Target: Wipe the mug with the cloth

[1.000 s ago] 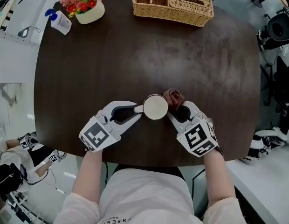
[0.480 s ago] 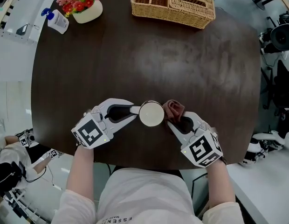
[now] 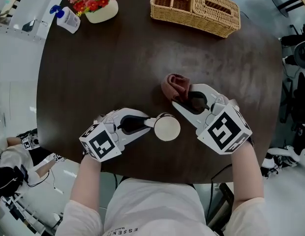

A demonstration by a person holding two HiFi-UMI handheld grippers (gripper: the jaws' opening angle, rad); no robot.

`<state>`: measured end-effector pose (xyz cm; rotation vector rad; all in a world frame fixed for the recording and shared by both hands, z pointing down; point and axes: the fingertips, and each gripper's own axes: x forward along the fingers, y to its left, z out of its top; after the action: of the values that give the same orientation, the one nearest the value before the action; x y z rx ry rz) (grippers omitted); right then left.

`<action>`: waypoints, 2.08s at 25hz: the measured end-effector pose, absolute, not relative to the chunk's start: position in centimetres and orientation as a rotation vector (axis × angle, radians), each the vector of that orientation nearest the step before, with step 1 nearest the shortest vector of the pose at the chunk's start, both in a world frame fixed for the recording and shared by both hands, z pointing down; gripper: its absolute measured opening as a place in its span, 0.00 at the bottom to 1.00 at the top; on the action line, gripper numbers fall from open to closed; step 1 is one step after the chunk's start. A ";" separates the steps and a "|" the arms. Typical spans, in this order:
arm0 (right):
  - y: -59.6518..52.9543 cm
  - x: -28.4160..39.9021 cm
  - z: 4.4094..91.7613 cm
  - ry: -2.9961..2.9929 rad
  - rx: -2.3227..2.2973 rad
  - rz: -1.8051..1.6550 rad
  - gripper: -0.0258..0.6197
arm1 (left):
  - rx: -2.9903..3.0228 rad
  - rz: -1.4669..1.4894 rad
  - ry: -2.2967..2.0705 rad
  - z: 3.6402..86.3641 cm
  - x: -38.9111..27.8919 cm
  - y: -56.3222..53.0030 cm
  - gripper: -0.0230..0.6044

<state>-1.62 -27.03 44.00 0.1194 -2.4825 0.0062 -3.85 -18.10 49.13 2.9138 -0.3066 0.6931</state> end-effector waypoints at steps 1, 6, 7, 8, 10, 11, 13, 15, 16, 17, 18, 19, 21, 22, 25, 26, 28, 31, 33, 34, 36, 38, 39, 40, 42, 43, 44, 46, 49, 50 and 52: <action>-26.7 -2.8 43.9 -2.500 0.057 0.019 0.17 | 2.910 0.693 -0.309 49.1 -3.8 -18.1 0.17; -23.6 -6.4 44.8 -2.494 -0.255 0.052 0.17 | 2.897 0.668 -0.314 49.1 -3.6 -18.1 0.17; -23.1 -6.8 45.2 -2.479 -0.297 0.065 0.17 | 2.894 0.659 -0.319 49.1 -3.6 -18.1 0.17; -22.7 -7.3 45.5 -2.469 -0.337 0.090 0.17 | 2.891 0.654 -0.325 49.0 -3.7 -18.1 0.17; -21.8 -8.0 45.6 -2.462 -0.422 0.168 0.17 | 2.885 0.658 -0.336 49.0 -3.9 -18.0 0.17; -21.5 -8.3 45.7 -2.457 -0.455 0.206 0.17 | 2.882 0.664 -0.342 49.1 -3.9 -18.0 0.17; -21.3 -8.2 46.1 -2.434 -0.486 0.250 0.17 | 2.874 0.669 -0.352 49.1 -3.8 -18.1 0.17; -21.3 -7.9 46.5 -2.414 -0.499 0.291 0.17 | 2.869 0.669 -0.364 49.2 -3.8 -18.0 0.17; -21.3 -7.8 46.6 -2.413 -0.505 0.319 0.17 | 2.866 0.668 -0.372 49.2 -3.9 -18.0 0.17; -21.4 -7.6 46.6 -2.419 -0.510 0.346 0.17 | 2.862 0.666 -0.379 49.3 -4.0 -18.0 0.17; -21.5 -7.4 46.5 -2.427 -0.511 0.373 0.17 | 2.859 0.667 -0.385 49.3 -4.0 -18.0 0.17; -21.7 -7.1 46.5 -2.434 -0.509 0.400 0.17 | 2.857 0.669 -0.389 49.3 -4.0 -18.0 0.17; -21.9 -6.3 46.2 -2.446 -0.498 0.454 0.17 | 2.850 0.671 -0.396 49.2 -4.0 -17.9 0.17; -22.1 -5.8 46.1 -2.451 -0.489 0.482 0.17 | 2.845 0.670 -0.399 49.2 -3.9 -17.9 0.17; -22.6 -4.4 45.7 -2.465 -0.457 0.569 0.17 | 2.835 0.667 -0.410 49.1 -4.0 -17.9 0.17; -22.7 -3.9 45.7 -2.467 -0.448 0.597 0.17 | 2.833 0.668 -0.414 49.1 -4.0 -17.9 0.17; -22.9 -2.9 45.6 -2.467 -0.434 0.648 0.17 | 2.825 0.668 -0.424 49.1 -4.0 -18.0 0.17; -23.0 -1.7 45.5 -2.494 -0.397 0.672 0.17 | 2.799 0.669 -0.441 49.2 -4.0 -18.0 0.17; -23.0 -0.9 45.5 -2.517 -0.357 0.670 0.17 | 2.783 0.668 -0.458 49.2 -4.0 -18.1 0.17; -23.0 -0.5 45.6 -2.521 -0.336 0.670 0.17 | 2.779 0.664 -0.464 49.2 -3.9 -18.0 0.17; -22.8 0.5 46.2 -2.506 -0.296 0.656 0.17 | 2.788 0.657 -0.467 49.2 -3.9 -17.9 0.18; -22.4 1.5 47.1 -2.473 -0.258 0.629 0.17 | 2.811 0.655 -0.456 49.2 -3.9 -17.6 0.18; -22.1 1.9 47.4 -2.464 -0.239 0.625 0.17 | 2.824 0.657 -0.442 49.2 -3.9 -17.5 0.18; -21.9 2.3 47.6 -2.461 -0.220 0.628 0.17 | 2.840 0.663 -0.423 49.2 -3.9 -17.3 0.18; -21.6 2.8 47.7 -2.468 -0.175 0.641 0.17 | 2.877 0.687 -0.377 49.2 -3.8 -17.0 0.18; -21.5 3.1 47.8 -2.474 -0.151 0.646 0.17 | 2.897 0.705 -0.351 49.3 -3.8 -16.9 0.18; -21.4 3.3 47.9 -2.483 -0.130 0.652 0.17 | 2.917 0.727 -0.324 49.3 -3.8 -16.8 0.18; -21.3 3.7 47.9 -2.503 -0.080 0.657 0.17 | 2.955 0.778 -0.276 49.5 -3.8 -16.7 0.18; -21.8 4.4 47.8 -2.539 0.101 0.622 0.17 | 2.997 0.794 -0.230 49.6 -3.3 -16.9 0.19; -22.2 4.7 47.8 -2.548 0.193 0.603 0.17 | 3.005 0.777 -0.220 49.5 -3.1 -17.0 0.19; -22.9 5.5 48.0 -2.558 0.367 0.581 0.17 | 3.017 0.747 -0.205 49.5 -2.6 -17.1 0.19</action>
<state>5.45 -22.92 47.98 0.3673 -2.5577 0.5806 -2.61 -17.05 49.50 3.0174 -0.2052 0.7473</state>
